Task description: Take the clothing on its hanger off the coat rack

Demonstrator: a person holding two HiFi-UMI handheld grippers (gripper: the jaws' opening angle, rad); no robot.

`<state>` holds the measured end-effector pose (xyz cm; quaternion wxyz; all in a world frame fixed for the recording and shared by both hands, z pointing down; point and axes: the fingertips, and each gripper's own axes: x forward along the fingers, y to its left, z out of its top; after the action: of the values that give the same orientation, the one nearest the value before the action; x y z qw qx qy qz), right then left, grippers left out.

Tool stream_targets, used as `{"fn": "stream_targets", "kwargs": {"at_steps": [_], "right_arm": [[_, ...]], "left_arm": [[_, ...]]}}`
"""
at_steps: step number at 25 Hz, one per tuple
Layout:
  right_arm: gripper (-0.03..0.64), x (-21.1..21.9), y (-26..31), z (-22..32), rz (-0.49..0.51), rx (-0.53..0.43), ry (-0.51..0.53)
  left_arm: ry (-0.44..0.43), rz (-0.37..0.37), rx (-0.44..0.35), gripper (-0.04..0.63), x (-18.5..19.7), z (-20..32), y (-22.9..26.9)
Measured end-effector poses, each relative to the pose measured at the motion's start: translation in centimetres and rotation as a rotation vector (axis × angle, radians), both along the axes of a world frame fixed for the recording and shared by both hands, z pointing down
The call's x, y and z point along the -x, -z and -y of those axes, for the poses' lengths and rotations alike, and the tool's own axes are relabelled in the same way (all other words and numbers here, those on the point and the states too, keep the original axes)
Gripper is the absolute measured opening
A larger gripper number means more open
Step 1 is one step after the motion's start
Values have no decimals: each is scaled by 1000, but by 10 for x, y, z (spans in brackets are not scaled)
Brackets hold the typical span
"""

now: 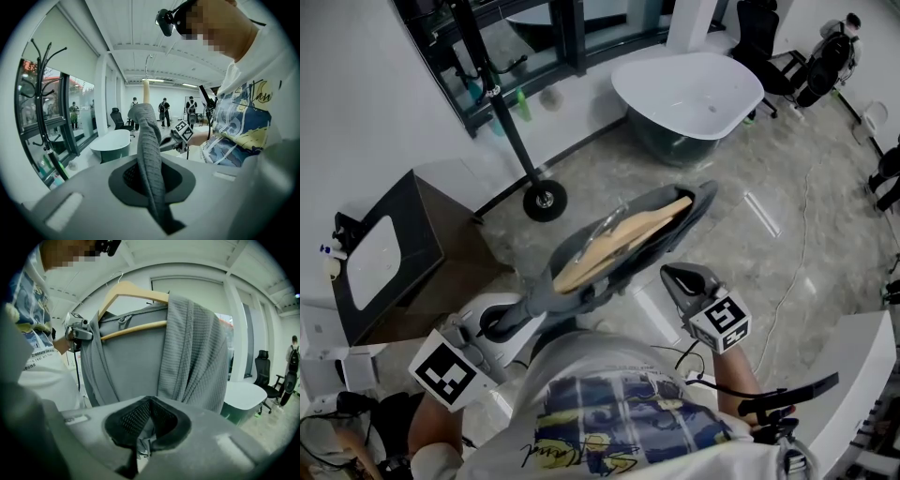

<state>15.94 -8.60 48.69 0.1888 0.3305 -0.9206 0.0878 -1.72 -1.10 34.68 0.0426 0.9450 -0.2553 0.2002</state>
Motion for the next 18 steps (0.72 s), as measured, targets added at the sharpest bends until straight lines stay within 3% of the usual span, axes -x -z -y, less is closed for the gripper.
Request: {"fn": "stream_targets", "kwargs": {"at_steps": [18], "right_arm": [[3, 13, 8, -2, -10, -6, 35]], "left_arm": [[-8, 25, 5, 9, 3, -6, -11]]}}
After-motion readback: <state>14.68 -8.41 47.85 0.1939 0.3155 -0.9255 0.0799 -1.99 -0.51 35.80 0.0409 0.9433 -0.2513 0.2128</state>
